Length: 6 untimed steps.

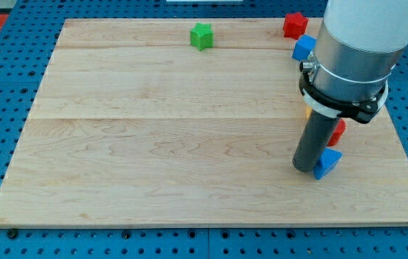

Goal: Move your arm to the green star

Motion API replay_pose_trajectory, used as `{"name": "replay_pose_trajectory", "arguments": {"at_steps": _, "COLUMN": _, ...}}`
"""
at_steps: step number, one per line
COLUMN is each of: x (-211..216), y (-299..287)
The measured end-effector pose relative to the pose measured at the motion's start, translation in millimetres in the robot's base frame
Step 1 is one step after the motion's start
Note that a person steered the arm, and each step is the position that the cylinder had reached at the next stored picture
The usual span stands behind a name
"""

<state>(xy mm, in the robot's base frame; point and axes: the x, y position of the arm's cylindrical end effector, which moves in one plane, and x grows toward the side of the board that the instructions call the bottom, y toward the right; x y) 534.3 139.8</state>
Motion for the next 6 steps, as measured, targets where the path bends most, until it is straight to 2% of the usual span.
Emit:
{"name": "replay_pose_trajectory", "arguments": {"at_steps": 1, "x": 0.5, "y": -20.8}}
{"name": "replay_pose_trajectory", "arguments": {"at_steps": 2, "x": -24.6, "y": -146.5}}
{"name": "replay_pose_trajectory", "arguments": {"at_steps": 3, "x": -82.6, "y": -244.4}}
{"name": "replay_pose_trajectory", "arguments": {"at_steps": 4, "x": -165.5, "y": -281.0}}
{"name": "replay_pose_trajectory", "arguments": {"at_steps": 5, "x": -247.4, "y": -253.6}}
{"name": "replay_pose_trajectory", "arguments": {"at_steps": 6, "x": -309.5, "y": -227.7}}
